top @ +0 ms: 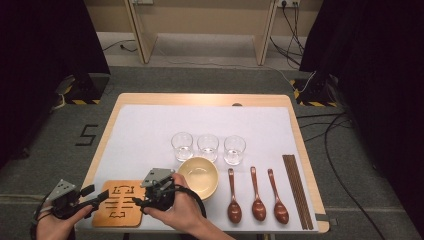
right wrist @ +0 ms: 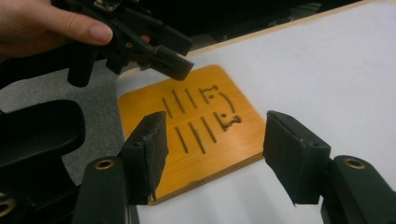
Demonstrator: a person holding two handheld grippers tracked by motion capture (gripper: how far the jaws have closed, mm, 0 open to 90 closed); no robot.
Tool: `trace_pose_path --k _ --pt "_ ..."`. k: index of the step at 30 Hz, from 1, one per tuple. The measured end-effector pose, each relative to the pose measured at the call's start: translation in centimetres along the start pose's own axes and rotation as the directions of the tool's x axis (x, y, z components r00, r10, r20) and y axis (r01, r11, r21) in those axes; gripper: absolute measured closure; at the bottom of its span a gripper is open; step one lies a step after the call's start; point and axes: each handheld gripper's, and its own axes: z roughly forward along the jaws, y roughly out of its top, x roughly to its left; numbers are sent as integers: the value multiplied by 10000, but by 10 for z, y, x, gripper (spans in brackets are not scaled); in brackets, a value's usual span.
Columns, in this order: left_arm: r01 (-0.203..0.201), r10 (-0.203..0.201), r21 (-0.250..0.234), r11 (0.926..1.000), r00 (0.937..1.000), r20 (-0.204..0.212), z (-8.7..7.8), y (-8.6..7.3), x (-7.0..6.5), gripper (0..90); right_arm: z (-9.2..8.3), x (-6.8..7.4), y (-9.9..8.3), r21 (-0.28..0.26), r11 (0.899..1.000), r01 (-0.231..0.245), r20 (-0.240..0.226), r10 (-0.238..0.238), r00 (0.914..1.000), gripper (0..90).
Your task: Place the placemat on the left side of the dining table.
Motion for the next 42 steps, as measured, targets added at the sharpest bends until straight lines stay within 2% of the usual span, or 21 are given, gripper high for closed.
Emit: trace_pose_path --k 10,21,32,39,41,42 --pt "153 -154 122 9998 9998 87 2 -4 1 331 31 12 -16 709 9974 -150 -534 189 9984 403" --pt "268 -274 280 9993 9994 222 5 -7 0 334 49 8 -31 1157 9922 -465 -693 548 9961 382" --pt "401 -412 399 9984 9988 269 7 -10 2 337 60 5 -37 1393 9874 -744 -886 873 9922 378" --pt "574 -587 550 9968 9980 226 9 -13 5 338 64 6 -38 1379 9875 -758 -984 899 9911 369" --pt "600 -612 626 9962 9980 174 10 -14 6 339 66 5 -37 1327 9894 -594 -995 729 9924 367" --pt "670 -682 631 9958 9975 171 10 -14 7 340 66 6 -37 1404 9869 -796 -980 938 9908 366"
